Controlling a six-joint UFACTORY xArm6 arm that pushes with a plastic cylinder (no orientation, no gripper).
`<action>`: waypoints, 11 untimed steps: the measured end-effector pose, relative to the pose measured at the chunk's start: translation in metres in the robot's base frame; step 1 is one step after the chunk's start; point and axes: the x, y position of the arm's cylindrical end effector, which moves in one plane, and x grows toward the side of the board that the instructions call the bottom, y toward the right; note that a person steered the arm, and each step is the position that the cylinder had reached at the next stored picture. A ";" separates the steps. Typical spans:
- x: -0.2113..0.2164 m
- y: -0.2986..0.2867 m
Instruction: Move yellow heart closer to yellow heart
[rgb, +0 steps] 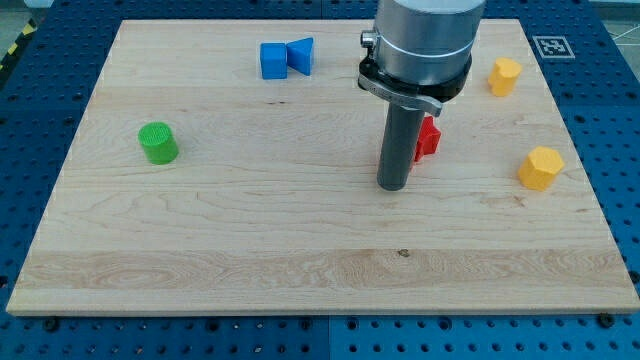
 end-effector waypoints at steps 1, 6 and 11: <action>0.014 0.011; 0.021 0.164; -0.098 0.160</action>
